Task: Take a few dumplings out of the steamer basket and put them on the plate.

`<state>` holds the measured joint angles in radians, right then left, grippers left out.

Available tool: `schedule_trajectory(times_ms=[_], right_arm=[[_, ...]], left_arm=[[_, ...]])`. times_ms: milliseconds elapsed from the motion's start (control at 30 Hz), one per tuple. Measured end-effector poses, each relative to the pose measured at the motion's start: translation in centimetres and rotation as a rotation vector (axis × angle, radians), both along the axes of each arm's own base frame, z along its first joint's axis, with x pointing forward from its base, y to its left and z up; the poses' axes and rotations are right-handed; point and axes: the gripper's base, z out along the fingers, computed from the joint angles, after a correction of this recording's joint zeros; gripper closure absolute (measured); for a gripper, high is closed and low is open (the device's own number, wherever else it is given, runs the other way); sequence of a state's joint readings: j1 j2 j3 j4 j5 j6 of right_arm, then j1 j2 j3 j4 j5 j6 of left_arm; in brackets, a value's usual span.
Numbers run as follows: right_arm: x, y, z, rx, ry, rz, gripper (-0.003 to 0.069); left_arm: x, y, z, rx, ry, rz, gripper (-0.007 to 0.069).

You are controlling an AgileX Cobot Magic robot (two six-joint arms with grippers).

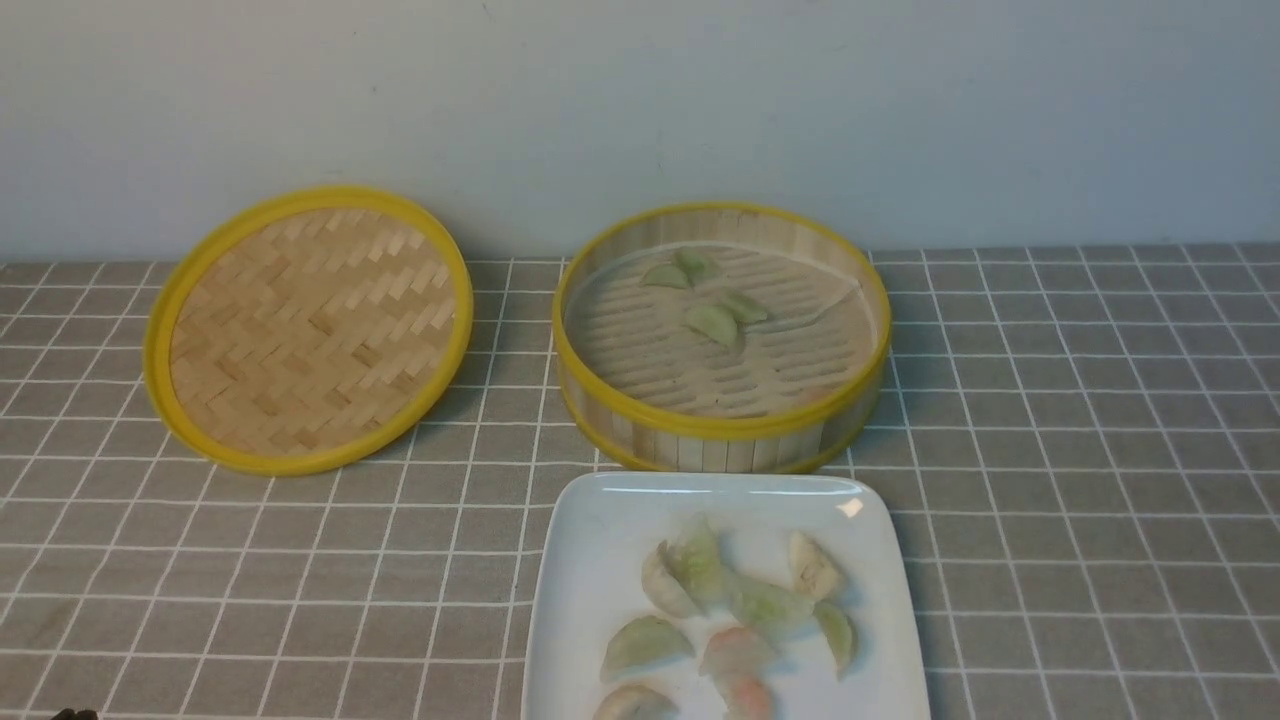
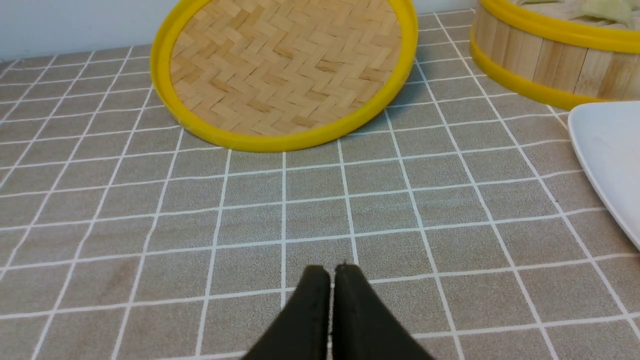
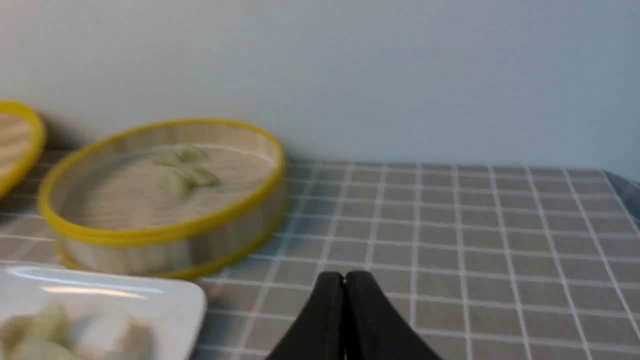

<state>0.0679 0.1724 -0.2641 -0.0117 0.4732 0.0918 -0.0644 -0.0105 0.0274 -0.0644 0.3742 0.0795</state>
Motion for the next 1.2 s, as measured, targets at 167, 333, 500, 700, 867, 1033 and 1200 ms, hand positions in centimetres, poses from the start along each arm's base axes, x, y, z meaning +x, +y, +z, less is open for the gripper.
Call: schedule_trajectory(times_ms=[167, 333, 500, 700, 867, 1033, 1200], right_arm=[[-0.4, -0.5, -6.0, -0.034, 0.088, -0.067, 0.0673], [-0.6, -0.5, -7.8, -0.024, 0.040, -0.067, 0.0673], [-0.6, -0.4, -7.7, -0.019, 0.021, -0.067, 0.0673], [-0.6, -0.4, -7.7, -0.019, 0.020, -0.067, 0.0673], [-0.6, -0.4, -7.7, -0.018, 0.020, -0.067, 0.0673], [-0.6, -0.4, -7.7, -0.018, 0.021, -0.067, 0.0673], [-0.6, -0.4, -7.7, -0.017, 0.021, -0.067, 0.0673]], left_arm=[[0.0, 0.0, 0.0, 0.000, 0.000, 0.000, 0.0629], [0.0, 0.0, 0.0, 0.000, 0.000, 0.000, 0.0629], [0.0, 0.0, 0.0, 0.001, 0.001, -0.002, 0.0629], [0.0, 0.0, 0.0, 0.001, 0.000, -0.002, 0.0629], [0.0, 0.0, 0.0, 0.001, 0.000, -0.002, 0.0629], [0.0, 0.0, 0.0, 0.001, 0.000, -0.002, 0.0629], [0.0, 0.0, 0.0, 0.001, 0.000, -0.002, 0.0629]])
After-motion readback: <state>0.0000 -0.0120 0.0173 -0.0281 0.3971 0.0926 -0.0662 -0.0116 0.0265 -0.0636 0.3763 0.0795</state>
